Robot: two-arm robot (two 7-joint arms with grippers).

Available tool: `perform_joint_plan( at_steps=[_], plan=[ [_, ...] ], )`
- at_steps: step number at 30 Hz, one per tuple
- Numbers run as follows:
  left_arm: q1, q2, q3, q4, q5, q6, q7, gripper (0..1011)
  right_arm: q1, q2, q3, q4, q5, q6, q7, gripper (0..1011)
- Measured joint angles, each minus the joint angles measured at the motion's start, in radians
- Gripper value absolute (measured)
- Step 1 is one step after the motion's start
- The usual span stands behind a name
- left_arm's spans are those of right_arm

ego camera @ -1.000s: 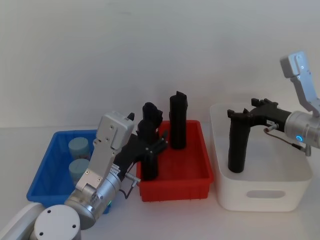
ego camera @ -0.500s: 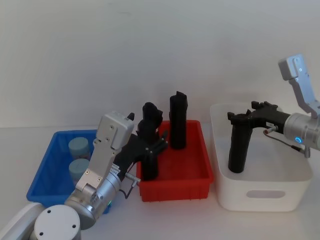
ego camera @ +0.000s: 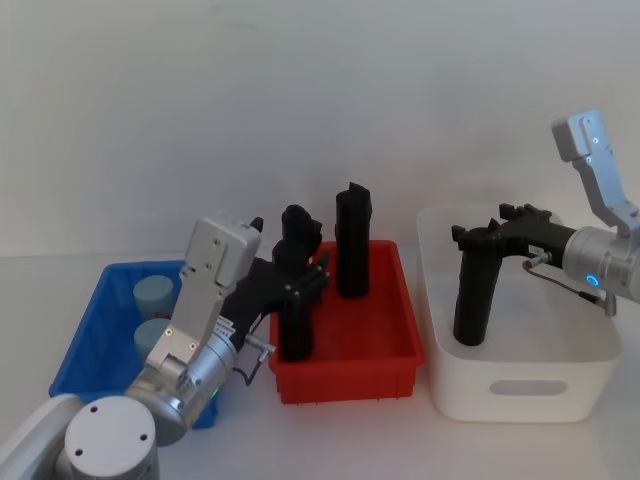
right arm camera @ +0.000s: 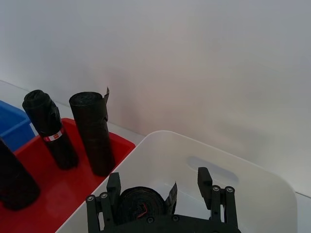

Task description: Pick the cotton swabs from the blue box and place them into the white box.

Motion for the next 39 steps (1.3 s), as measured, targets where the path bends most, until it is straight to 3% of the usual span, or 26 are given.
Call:
perform_joint_plan(
  at_steps=[27, 39],
  plan=[
    [-0.123, -0.020, -0.074, 0.186, -0.033, 0.036, -0.119, 1004, 0.000, -0.001, 0.000, 0.002, 0.000, 0.001, -0.001, 1002],
    [-0.109, 0.034, -0.132, 0.203, -0.068, 0.072, -0.142, 1004, 0.000, -0.001, 0.000, 0.002, 0.000, 0.000, -0.001, 1002]
  ],
)
